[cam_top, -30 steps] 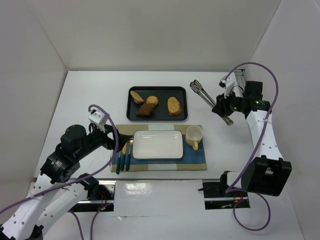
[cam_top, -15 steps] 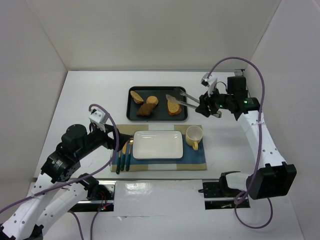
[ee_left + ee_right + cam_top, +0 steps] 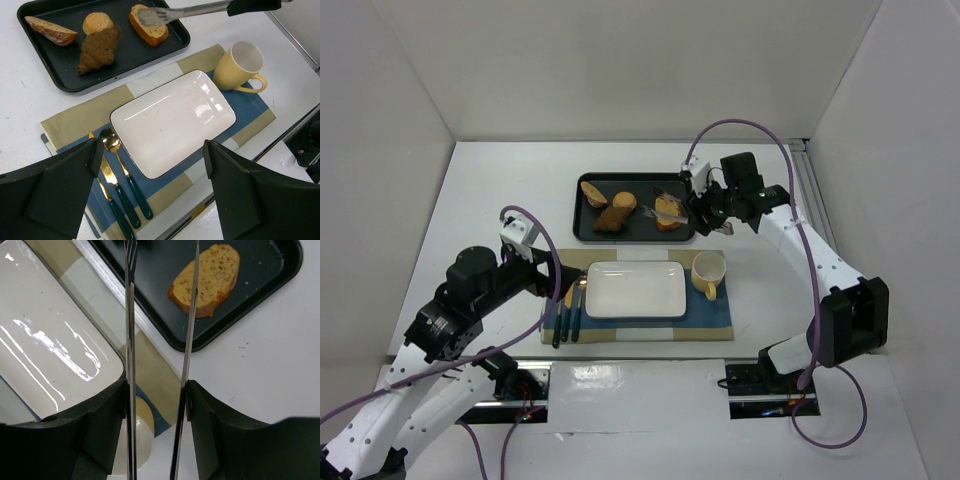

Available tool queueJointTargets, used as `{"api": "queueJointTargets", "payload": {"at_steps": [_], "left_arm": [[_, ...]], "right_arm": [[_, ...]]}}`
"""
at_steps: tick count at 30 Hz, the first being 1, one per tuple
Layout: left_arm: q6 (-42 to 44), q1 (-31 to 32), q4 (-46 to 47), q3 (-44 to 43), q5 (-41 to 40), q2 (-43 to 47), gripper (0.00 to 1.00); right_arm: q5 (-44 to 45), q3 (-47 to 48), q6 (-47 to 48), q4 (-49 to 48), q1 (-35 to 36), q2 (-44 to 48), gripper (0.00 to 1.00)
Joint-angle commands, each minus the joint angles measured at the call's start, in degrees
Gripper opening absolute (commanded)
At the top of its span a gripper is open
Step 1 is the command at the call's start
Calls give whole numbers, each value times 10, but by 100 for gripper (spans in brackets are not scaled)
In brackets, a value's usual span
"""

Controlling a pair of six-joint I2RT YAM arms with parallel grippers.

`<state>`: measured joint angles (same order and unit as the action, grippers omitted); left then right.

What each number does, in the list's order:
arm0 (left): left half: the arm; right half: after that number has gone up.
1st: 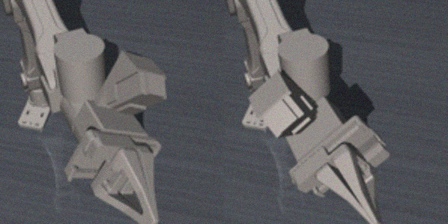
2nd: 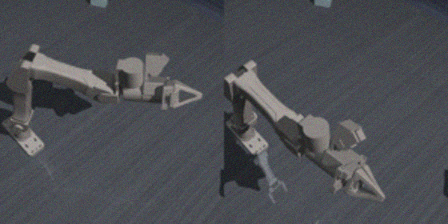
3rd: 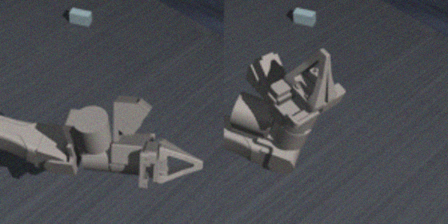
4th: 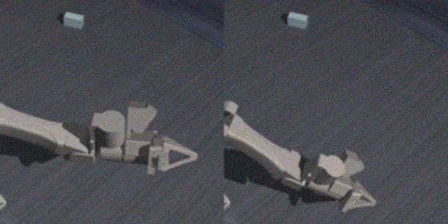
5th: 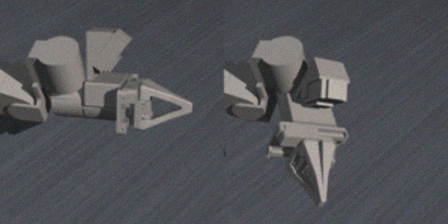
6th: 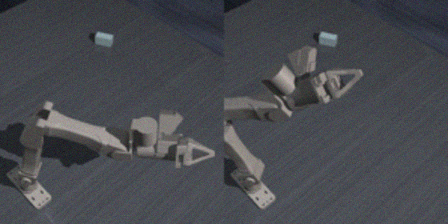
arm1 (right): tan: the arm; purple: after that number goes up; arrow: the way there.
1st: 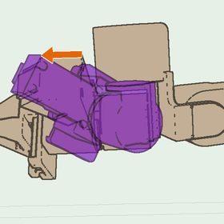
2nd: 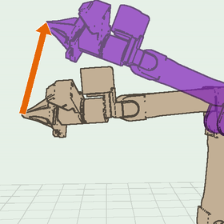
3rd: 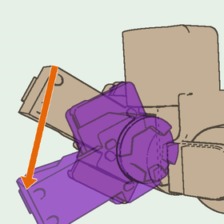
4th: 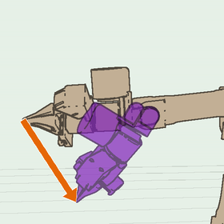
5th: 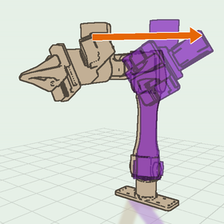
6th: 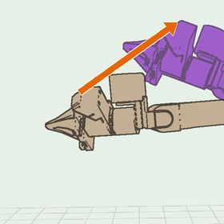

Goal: Place the bread

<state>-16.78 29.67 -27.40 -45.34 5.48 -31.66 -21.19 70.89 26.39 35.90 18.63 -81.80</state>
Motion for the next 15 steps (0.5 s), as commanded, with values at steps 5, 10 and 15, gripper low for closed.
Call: {"api": "queueJointTargets", "payload": {"at_steps": [5, 10, 15], "left_arm": [[-5, -1, 19, 0, -7, -1, 100], [-5, -1, 19, 0, -7, -1, 100], [-5, -1, 19, 0, -7, -1, 100]], "right_arm": [[59, 32, -2, -53, -7, 1, 59], [59, 51, -2, 0, -20, -31, 61], [82, 68, -2, 5, -25, -57, 61]]}}
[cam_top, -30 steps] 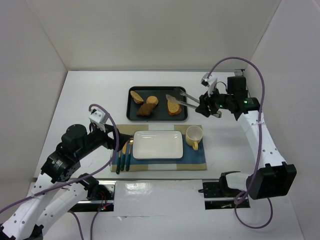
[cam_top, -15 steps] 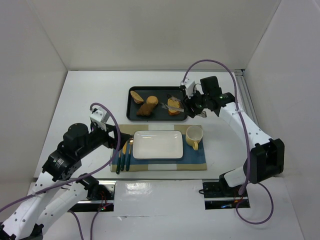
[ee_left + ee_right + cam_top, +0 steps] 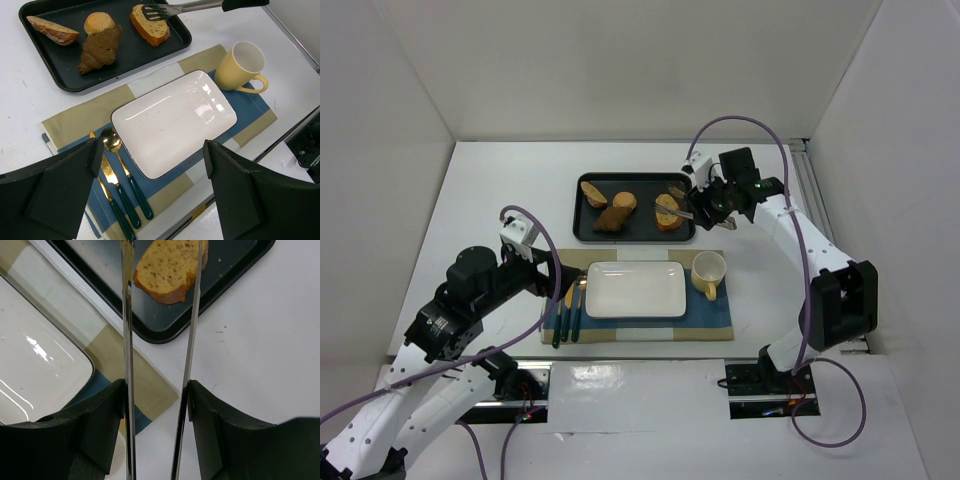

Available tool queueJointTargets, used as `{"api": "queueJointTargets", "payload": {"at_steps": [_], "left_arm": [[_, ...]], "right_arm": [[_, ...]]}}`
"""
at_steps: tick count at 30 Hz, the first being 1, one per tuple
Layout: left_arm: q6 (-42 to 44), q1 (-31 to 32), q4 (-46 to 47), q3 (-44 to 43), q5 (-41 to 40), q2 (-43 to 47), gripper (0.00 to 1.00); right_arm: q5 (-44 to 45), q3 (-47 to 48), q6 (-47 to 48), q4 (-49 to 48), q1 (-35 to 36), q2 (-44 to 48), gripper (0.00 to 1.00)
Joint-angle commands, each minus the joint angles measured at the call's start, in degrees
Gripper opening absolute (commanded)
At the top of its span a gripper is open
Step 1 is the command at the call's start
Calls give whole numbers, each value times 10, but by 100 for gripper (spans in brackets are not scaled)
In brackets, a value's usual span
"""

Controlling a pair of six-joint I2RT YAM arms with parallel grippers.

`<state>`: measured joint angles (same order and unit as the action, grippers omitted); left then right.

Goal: Place the bread

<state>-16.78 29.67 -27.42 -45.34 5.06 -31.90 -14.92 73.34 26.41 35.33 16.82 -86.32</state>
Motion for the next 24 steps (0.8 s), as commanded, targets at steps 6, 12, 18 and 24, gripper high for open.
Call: {"api": "queueJointTargets", "payload": {"at_steps": [6, 12, 18, 24], "left_arm": [[-5, -1, 19, 0, -3, 2, 100], [-5, -1, 19, 0, -3, 2, 100], [-5, -1, 19, 0, -3, 2, 100], [-5, -1, 19, 0, -3, 2, 100]], "right_arm": [[14, 55, -7, 23, -35, -31, 61], [-16, 55, -24, 18, -66, -47, 61], [-61, 55, -36, 35, -84, -67, 61], [-94, 73, -46, 57, -95, -94, 61]]}}
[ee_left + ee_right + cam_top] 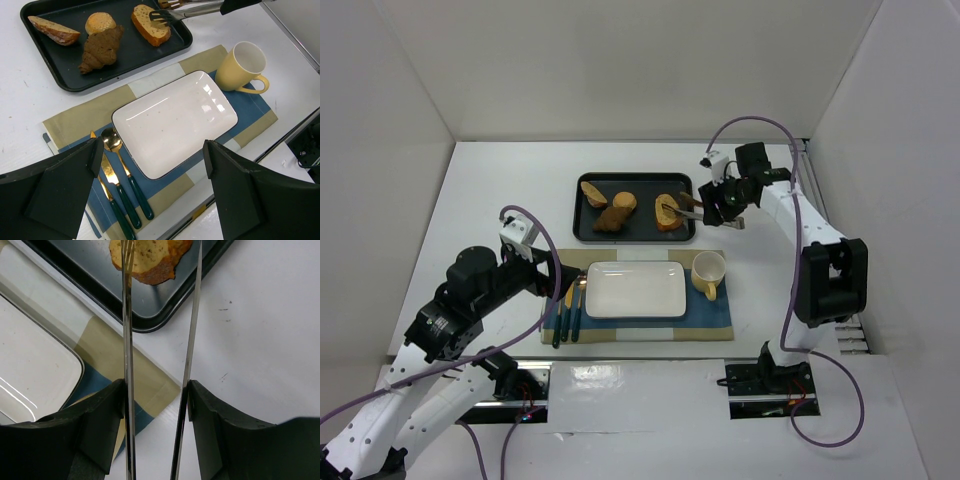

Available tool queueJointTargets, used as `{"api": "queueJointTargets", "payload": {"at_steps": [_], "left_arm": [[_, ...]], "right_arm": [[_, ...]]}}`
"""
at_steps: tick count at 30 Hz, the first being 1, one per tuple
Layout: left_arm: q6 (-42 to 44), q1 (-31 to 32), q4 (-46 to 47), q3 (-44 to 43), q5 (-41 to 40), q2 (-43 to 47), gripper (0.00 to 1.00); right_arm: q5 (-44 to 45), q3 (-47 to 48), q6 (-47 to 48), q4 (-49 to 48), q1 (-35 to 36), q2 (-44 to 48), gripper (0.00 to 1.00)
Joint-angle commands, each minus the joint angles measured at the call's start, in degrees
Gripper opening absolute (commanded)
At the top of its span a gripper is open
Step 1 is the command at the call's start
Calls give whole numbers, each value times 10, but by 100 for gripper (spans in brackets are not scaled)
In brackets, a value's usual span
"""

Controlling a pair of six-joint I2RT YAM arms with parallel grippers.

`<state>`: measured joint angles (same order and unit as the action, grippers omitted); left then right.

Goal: Place the bread

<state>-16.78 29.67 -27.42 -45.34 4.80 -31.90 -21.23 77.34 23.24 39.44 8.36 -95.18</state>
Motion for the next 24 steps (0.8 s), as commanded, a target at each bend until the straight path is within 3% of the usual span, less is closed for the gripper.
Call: {"api": "queueJointTargets", "payload": {"at_steps": [1, 24], "left_arm": [[-5, -1, 19, 0, -1, 2, 100], [-5, -1, 19, 0, -1, 7, 100]], "right_arm": [[-31, 33, -14, 16, -11, -5, 61], [-108, 68, -61, 63, -52, -66, 61]]}}
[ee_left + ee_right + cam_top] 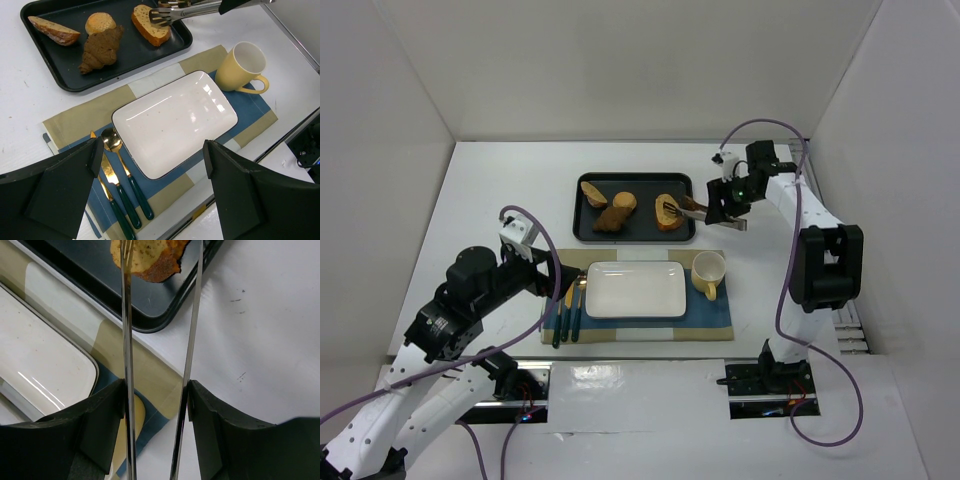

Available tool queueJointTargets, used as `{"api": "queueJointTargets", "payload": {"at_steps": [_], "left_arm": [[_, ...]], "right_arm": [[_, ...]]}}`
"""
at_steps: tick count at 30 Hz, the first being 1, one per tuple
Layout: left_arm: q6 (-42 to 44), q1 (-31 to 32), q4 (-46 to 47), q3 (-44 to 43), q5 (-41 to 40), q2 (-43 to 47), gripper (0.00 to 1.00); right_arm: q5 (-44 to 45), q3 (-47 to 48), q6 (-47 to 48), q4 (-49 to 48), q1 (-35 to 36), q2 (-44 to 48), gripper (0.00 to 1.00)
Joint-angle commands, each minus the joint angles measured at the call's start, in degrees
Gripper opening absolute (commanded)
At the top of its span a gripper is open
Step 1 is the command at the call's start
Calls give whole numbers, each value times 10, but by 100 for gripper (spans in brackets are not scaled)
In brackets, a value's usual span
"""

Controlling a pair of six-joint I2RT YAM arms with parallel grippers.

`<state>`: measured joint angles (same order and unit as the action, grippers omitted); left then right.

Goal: Place the bread

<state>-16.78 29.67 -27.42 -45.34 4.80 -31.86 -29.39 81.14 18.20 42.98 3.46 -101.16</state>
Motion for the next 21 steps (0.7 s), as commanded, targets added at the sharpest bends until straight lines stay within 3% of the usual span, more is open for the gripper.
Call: {"api": "queueJointTargets", "payload": {"at_steps": [1, 21], "left_arm": [[-5, -1, 19, 0, -1, 7, 100], [-5, -1, 19, 0, -6, 7, 100]], "right_arm": [[-31, 36, -11, 27, -3, -11, 61], [-64, 84, -11, 81, 2, -66, 61]]}}
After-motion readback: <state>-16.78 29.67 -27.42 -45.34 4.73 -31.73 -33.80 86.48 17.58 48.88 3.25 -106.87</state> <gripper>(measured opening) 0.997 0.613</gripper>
